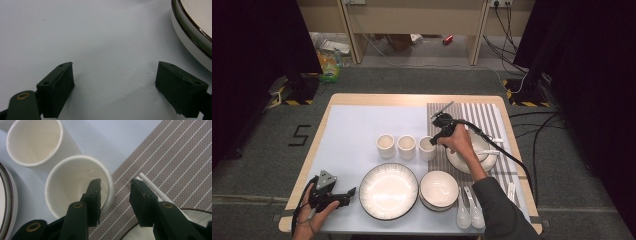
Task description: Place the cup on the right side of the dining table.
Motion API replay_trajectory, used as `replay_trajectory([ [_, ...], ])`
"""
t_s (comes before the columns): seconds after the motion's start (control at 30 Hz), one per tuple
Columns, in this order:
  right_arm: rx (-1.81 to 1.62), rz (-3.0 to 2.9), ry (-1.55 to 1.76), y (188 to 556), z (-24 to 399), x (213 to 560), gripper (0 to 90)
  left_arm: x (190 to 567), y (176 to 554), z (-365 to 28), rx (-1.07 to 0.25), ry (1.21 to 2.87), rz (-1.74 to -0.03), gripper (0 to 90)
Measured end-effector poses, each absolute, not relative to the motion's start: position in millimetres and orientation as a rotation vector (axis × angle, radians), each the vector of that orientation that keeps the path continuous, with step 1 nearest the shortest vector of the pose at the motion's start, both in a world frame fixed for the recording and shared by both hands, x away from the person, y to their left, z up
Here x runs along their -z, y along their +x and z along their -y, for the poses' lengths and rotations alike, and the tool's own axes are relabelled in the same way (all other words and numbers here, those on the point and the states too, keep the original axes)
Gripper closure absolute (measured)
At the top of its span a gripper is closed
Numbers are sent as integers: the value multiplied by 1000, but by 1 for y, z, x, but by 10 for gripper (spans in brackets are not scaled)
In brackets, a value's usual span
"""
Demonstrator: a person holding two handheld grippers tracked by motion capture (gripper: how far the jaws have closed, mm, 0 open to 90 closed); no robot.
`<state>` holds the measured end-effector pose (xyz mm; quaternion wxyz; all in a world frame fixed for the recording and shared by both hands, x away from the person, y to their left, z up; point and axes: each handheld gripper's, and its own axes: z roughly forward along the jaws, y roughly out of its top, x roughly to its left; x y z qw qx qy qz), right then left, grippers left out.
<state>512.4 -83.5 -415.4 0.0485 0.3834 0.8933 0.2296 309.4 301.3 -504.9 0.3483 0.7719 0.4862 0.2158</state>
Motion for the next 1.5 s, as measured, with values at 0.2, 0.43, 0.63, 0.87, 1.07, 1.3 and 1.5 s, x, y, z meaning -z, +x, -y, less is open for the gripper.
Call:
replay_trajectory([
  [0.2,-697,-2745,1152,512,82,419,649,505,309,-301,-560,1999,-1260,142],
  [0.43,-656,-2781,1134,511,81,426,717,505,309,-301,-560,2001,-1260,142],
  [0.63,-643,-2786,1092,510,83,430,750,505,309,-301,-561,2000,-1260,143],
  [0.87,-673,-2788,1064,510,83,430,811,505,309,-301,-568,1999,-1259,144],
  [1.07,-668,-2797,1038,507,84,428,818,505,309,-301,-562,2002,-1259,144],
  [1.3,-693,-2788,1026,506,86,424,816,505,309,-301,-561,2000,-1260,143],
  [1.5,-771,-2772,1038,505,93,411,817,505,309,-301,-560,2001,-1260,143],
])
